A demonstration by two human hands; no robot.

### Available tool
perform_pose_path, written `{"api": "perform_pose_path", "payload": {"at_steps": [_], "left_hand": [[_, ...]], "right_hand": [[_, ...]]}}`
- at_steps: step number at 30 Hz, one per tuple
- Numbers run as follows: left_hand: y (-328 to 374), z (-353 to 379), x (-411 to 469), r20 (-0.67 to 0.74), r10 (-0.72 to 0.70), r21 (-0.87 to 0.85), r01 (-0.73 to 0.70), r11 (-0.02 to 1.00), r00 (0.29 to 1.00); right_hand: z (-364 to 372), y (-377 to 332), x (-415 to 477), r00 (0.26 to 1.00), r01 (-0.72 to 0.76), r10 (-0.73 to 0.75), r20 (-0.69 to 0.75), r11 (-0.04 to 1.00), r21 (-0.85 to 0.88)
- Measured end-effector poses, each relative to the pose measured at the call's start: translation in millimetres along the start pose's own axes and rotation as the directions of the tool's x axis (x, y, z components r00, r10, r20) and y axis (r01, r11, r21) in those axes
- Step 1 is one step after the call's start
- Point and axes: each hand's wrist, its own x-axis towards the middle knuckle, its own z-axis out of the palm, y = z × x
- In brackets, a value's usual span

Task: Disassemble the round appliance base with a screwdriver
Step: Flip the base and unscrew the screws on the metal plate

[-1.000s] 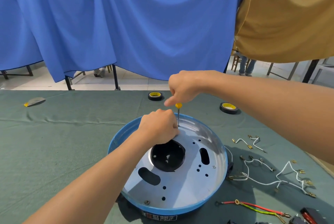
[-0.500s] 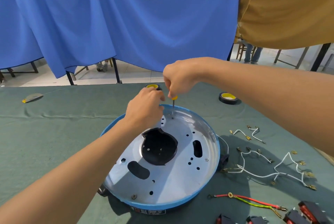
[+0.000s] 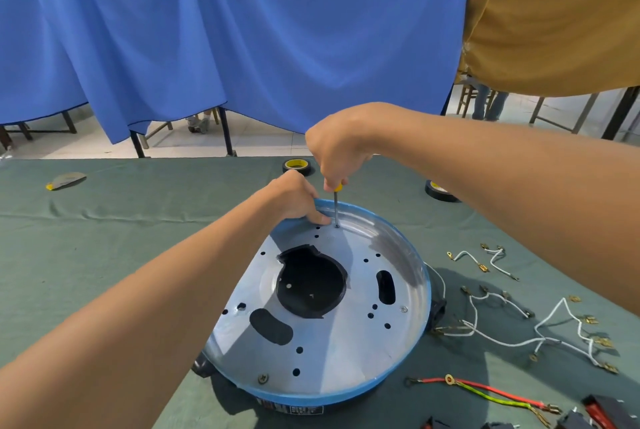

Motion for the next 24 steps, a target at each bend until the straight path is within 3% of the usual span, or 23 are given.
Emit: {"api": "perform_pose_path", "payload": {"at_steps": [11, 24], "left_hand": [[-6.7, 3.5, 9.1, -0.021, -0.014, -0.111, 0.011, 0.994, 1.000], [-6.9, 5.6, 18.9, 0.044, -0.006, -0.050, 0.008, 0.999, 0.999]], "right_hand": [[-1.8, 15.3, -6.1, 0.994, 0.105, -0.105, -0.023, 0.994, -0.019], [8.7, 26.6, -14.5, 0.938, 0.319, -0.326, -0.116, 0.945, -0.073]]}}
